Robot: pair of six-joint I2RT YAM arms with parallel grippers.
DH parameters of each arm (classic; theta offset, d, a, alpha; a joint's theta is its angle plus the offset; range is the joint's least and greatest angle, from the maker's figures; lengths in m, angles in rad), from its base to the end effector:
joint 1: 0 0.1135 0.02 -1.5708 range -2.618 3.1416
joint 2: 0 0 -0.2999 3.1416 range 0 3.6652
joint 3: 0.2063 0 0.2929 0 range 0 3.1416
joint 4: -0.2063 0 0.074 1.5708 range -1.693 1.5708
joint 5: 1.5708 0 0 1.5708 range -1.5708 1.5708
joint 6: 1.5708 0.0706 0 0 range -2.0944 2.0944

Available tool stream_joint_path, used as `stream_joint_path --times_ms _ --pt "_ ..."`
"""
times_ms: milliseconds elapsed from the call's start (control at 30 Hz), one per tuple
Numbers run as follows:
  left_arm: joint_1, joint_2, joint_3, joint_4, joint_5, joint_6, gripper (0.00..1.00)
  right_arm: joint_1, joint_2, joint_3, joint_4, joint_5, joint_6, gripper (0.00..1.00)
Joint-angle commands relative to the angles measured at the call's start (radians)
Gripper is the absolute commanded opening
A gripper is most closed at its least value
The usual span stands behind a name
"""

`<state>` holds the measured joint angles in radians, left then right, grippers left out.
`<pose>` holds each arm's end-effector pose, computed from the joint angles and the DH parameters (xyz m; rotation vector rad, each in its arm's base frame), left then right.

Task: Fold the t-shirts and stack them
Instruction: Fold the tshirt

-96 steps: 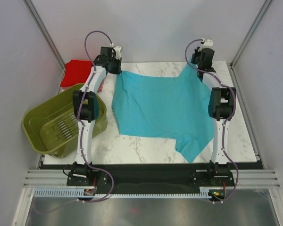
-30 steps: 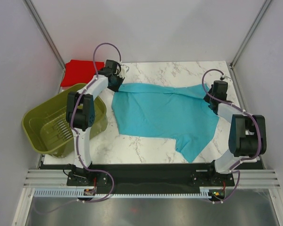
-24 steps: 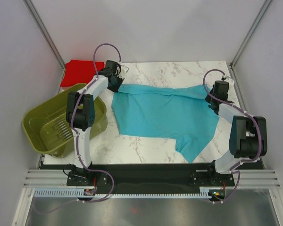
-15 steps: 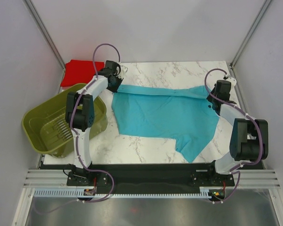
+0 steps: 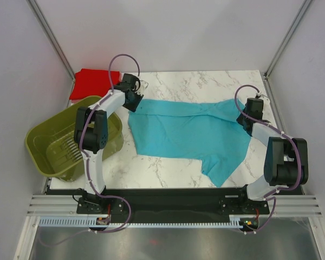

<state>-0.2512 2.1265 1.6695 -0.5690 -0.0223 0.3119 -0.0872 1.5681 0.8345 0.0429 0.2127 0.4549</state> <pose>0.5204 -0.1319 0.1720 0.7139 2.4972 0.0509 0.3798 -0.0482 0.1749 0.7084 2.1286 -0.0423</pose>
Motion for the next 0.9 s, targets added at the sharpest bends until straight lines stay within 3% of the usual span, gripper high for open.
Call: stream_joint_path --times_ms 0,33,167,300,533,667,867 --pt "-0.019 -0.083 -0.016 0.014 -0.042 -0.008 0.42 -0.005 -0.029 0.053 -0.088 0.022 0.024 0.27" --pt "-0.023 -0.092 -0.019 0.014 -0.054 -0.008 0.48 -0.005 -0.031 0.069 -0.103 0.022 0.021 0.3" --pt "-0.03 -0.126 0.001 0.009 -0.067 -0.051 0.54 -0.006 -0.02 0.132 -0.156 0.017 0.013 0.41" --pt "-0.037 -0.132 0.041 0.008 0.086 -0.153 0.54 -0.025 0.074 0.207 -0.159 0.02 -0.012 0.42" --pt "-0.042 -0.03 0.128 0.008 0.223 -0.296 0.51 -0.123 0.309 0.432 -0.199 -0.24 -0.091 0.43" --pt "-0.045 0.042 0.167 0.008 0.196 -0.338 0.5 -0.134 0.389 0.526 -0.218 -0.295 -0.107 0.42" --pt "-0.045 0.133 0.202 0.008 0.125 -0.378 0.5 -0.137 0.519 0.647 -0.23 -0.242 -0.094 0.42"
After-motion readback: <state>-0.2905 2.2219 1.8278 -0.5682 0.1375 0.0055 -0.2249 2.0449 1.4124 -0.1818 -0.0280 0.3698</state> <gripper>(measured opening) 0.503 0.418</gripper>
